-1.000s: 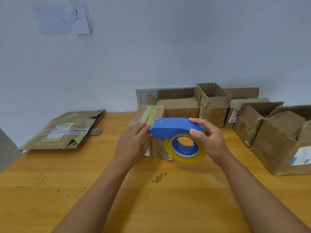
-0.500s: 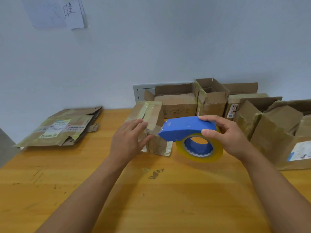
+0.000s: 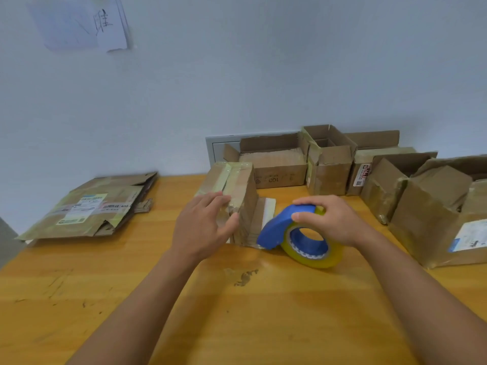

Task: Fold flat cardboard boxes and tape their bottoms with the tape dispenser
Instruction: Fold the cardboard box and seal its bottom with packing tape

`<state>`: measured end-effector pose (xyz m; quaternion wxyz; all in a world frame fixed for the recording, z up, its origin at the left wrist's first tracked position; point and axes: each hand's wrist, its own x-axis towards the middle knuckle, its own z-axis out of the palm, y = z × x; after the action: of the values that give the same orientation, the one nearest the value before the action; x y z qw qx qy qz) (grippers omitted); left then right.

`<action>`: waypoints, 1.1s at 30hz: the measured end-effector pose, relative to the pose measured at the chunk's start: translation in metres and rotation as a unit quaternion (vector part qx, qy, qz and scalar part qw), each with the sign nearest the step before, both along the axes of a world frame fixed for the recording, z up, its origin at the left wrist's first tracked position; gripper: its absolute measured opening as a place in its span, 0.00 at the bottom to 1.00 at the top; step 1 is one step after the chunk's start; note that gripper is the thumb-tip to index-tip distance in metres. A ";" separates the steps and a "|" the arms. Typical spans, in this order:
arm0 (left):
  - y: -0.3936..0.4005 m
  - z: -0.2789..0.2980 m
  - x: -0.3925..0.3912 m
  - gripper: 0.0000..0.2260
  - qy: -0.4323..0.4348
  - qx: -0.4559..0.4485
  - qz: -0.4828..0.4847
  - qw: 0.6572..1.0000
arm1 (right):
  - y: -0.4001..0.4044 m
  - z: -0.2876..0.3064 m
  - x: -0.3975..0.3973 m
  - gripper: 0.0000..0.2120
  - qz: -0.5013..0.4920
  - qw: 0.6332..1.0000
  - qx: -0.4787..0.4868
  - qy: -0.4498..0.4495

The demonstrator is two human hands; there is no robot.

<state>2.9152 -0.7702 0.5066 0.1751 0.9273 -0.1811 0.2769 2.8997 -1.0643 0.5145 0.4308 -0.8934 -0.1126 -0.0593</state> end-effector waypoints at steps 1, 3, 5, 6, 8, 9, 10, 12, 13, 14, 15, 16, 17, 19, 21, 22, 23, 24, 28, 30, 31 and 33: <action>-0.002 -0.002 0.001 0.27 -0.010 -0.006 0.008 1.000 | -0.006 -0.007 -0.002 0.13 -0.025 0.998 0.047 -0.016; -0.008 -0.005 0.004 0.27 -0.027 -0.004 0.033 0.999 | -0.015 -0.012 -0.006 0.13 -0.071 0.988 0.127 -0.055; -0.016 -0.005 0.007 0.27 -0.035 0.011 0.073 0.997 | -0.017 -0.011 -0.007 0.15 -0.105 0.975 0.175 -0.090; -0.021 -0.004 0.009 0.27 -0.041 0.019 0.094 0.995 | -0.015 -0.011 -0.007 0.16 -0.120 0.969 0.188 -0.108; -0.030 -0.003 0.010 0.23 -0.048 0.041 0.127 0.990 | -0.008 -0.013 -0.005 0.16 -0.148 0.957 0.209 -0.137; -0.034 -0.004 0.011 0.21 -0.049 0.050 0.137 0.988 | -0.004 -0.014 -0.002 0.17 -0.162 0.951 0.219 -0.148; -0.037 -0.005 0.011 0.19 -0.051 0.057 0.144 0.987 | 0.001 -0.017 0.001 0.17 -0.175 0.945 0.227 -0.156; -0.038 -0.007 0.011 0.16 -0.063 0.065 0.151 0.984 | 0.013 -0.023 0.006 0.16 -0.192 0.939 0.237 -0.162; -0.038 -0.007 0.010 0.16 -0.070 0.069 0.155 0.983 | 0.020 -0.026 0.007 0.16 -0.197 0.936 0.242 -0.162; -0.038 -0.008 0.009 0.16 -0.076 0.074 0.162 0.981 | 0.027 -0.029 0.007 0.16 -0.201 0.934 0.249 -0.160; -0.039 -0.008 0.008 0.16 -0.079 0.082 0.169 0.979 | 0.033 -0.032 0.007 0.18 -0.204 0.932 0.254 -0.158; -0.040 -0.008 0.007 0.17 -0.080 0.090 0.174 0.977 | 0.039 -0.034 0.006 0.19 -0.206 0.931 0.255 -0.158; -0.041 -0.008 0.006 0.18 -0.077 0.097 0.174 0.977 | 0.044 -0.037 0.005 0.21 -0.207 0.932 0.250 -0.159; -0.040 -0.010 0.006 0.19 -0.073 0.103 0.156 0.980 | 0.050 -0.043 0.004 0.23 -0.206 0.937 0.229 -0.163; -0.031 -0.012 0.007 0.19 -0.084 0.090 0.123 0.985 | 0.052 -0.049 0.003 0.26 -0.207 0.941 0.202 -0.174; -0.027 -0.012 0.007 0.19 -0.092 0.075 0.106 0.987 | 0.053 -0.052 0.003 0.26 -0.208 0.943 0.187 -0.183; -0.023 -0.011 0.007 0.19 -0.098 0.059 0.090 0.989 | 0.052 -0.054 0.003 0.27 -0.210 0.943 0.175 -0.189; -0.020 -0.010 0.007 0.19 -0.102 0.050 0.077 0.990 | 0.052 -0.055 0.003 0.27 -0.212 0.943 0.169 -0.192; -0.013 -0.003 0.009 0.22 -0.094 0.054 0.042 0.993 | 0.050 -0.057 0.002 0.28 -0.223 0.941 0.170 -0.189; -0.010 0.001 0.010 0.21 -0.090 0.056 0.034 0.994 | 0.049 -0.057 0.001 0.30 -0.221 0.941 0.174 -0.189; -0.010 0.002 0.009 0.19 -0.091 0.056 0.035 0.994 | 0.049 -0.057 0.001 0.31 -0.219 0.941 0.174 -0.189; -0.015 0.004 0.008 0.16 -0.090 0.056 0.042 0.993 | 0.048 -0.058 0.000 0.32 -0.217 0.943 0.174 -0.186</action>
<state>2.9234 -0.7847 0.5103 0.0937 0.9138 -0.1722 0.3556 2.8994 -1.0162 0.4567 0.5274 -0.7807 0.0178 -0.3347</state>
